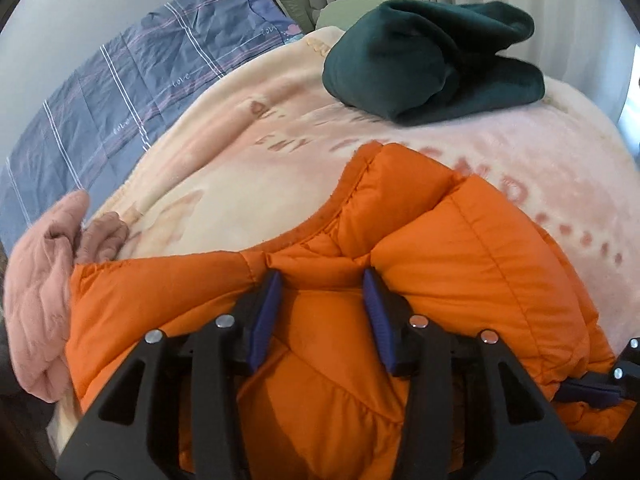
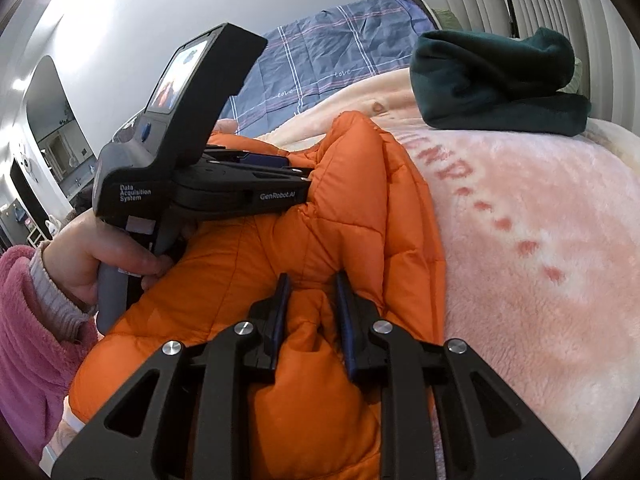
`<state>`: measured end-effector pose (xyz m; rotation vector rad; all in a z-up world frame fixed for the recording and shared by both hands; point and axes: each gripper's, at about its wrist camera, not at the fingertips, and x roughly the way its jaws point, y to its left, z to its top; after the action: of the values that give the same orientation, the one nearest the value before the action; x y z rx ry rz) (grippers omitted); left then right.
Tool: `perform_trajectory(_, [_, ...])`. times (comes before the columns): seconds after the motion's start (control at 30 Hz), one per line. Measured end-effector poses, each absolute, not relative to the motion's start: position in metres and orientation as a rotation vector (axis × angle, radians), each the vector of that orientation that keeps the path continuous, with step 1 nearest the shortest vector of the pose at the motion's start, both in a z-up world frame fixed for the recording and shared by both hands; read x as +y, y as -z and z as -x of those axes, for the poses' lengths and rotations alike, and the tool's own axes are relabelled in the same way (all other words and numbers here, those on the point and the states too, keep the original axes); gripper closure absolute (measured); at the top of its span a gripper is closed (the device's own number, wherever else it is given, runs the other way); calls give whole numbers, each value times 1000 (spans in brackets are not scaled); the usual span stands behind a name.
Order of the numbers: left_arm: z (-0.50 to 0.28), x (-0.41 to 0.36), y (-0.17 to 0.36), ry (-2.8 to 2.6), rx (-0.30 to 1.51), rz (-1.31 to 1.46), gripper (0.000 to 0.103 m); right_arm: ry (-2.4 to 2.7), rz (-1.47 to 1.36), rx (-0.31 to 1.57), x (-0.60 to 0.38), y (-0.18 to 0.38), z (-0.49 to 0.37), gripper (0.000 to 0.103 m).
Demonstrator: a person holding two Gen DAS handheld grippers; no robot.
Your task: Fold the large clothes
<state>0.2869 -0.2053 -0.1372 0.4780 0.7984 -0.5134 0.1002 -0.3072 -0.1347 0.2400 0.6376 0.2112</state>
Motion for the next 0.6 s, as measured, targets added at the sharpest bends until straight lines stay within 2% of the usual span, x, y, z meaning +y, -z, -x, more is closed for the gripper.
perform_trajectory(0.17, [-280,-200,132,526,775,-456,59,-212,-235,641,-307,135,-101,82])
perform_trajectory(0.4, [-258,-153,82,462,641,-446,54,-229,-261,638,-311,136,-100,81])
perform_trajectory(0.6, [-293,-116,130,456,753,-360,49,-227,-248,633,-309,136,-101,81])
